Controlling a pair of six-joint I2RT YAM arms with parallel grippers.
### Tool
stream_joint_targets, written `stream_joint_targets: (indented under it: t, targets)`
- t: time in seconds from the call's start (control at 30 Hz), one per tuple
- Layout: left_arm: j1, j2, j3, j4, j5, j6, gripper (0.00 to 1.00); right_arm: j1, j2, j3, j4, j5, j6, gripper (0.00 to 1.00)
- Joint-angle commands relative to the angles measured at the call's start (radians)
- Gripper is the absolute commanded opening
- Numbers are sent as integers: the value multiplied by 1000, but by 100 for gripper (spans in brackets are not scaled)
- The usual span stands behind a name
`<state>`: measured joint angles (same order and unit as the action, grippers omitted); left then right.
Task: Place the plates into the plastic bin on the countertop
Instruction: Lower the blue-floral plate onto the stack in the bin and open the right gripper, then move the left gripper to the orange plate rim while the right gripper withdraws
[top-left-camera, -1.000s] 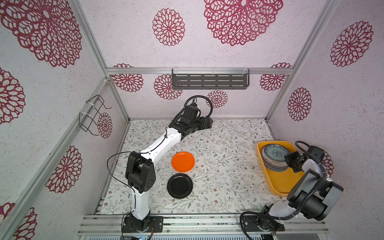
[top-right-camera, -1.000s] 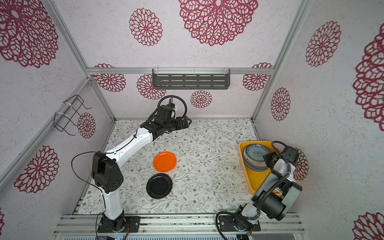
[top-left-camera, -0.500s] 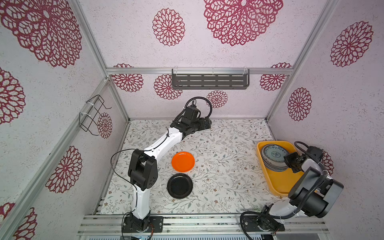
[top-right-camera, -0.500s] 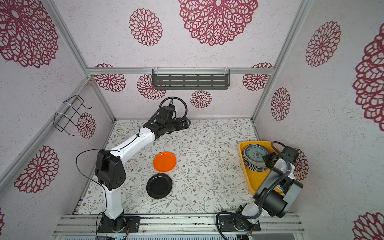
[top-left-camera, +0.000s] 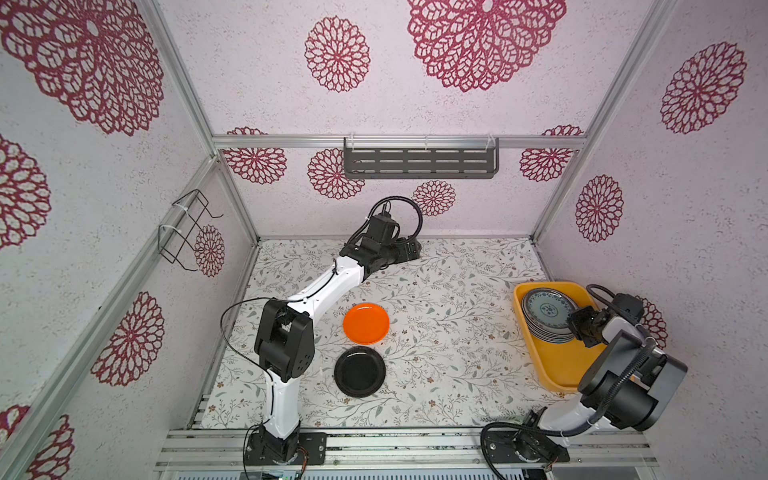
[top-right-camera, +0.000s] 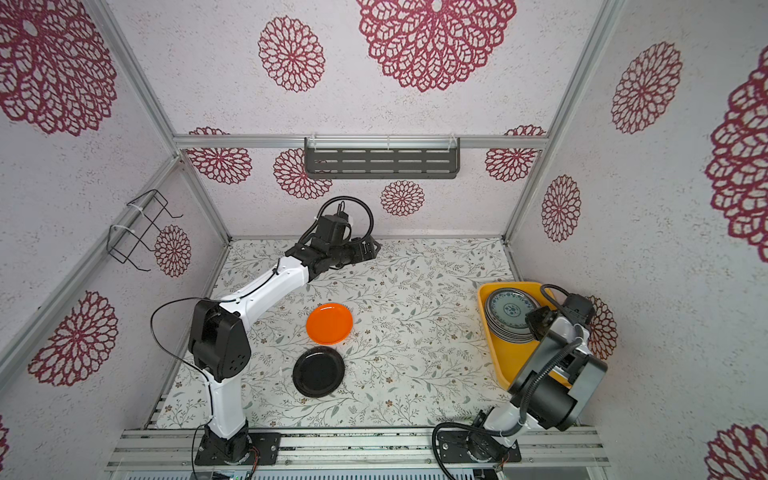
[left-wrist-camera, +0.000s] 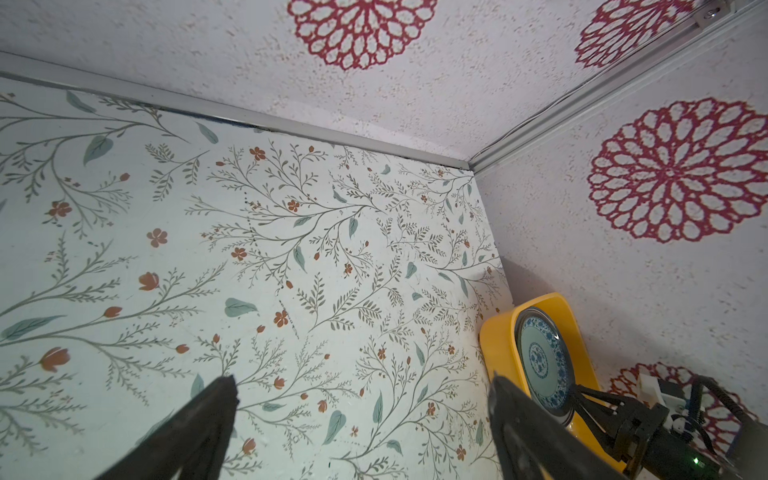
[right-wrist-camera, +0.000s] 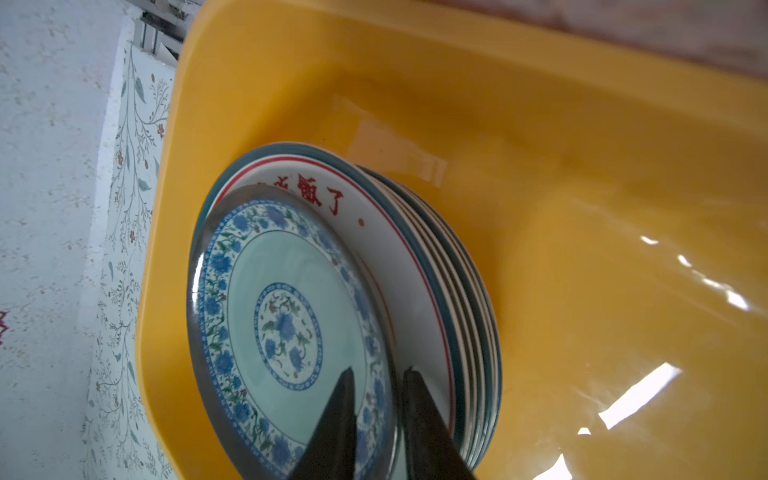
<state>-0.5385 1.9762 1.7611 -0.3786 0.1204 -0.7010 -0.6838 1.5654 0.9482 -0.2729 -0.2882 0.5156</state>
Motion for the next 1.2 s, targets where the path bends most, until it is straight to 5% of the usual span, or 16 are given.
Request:
stream_joint_targets:
  t: [0.0, 0.53, 0.93, 1.17]
  targets:
    - [12, -68, -28, 30, -17, 3, 97, -2, -6, 29, -29, 29, -17, 37]
    - [173, -206, -251, 80, 76, -58, 97, 92, -254, 91, -111, 101, -21, 77]
    - [359, -356, -581, 34, 239, -30, 97, 483, -420, 37, -36, 201, 46, 92]
    - [407, -354, -687, -49, 370, 53, 98, 742, -389, -15, 98, 247, 137, 95]
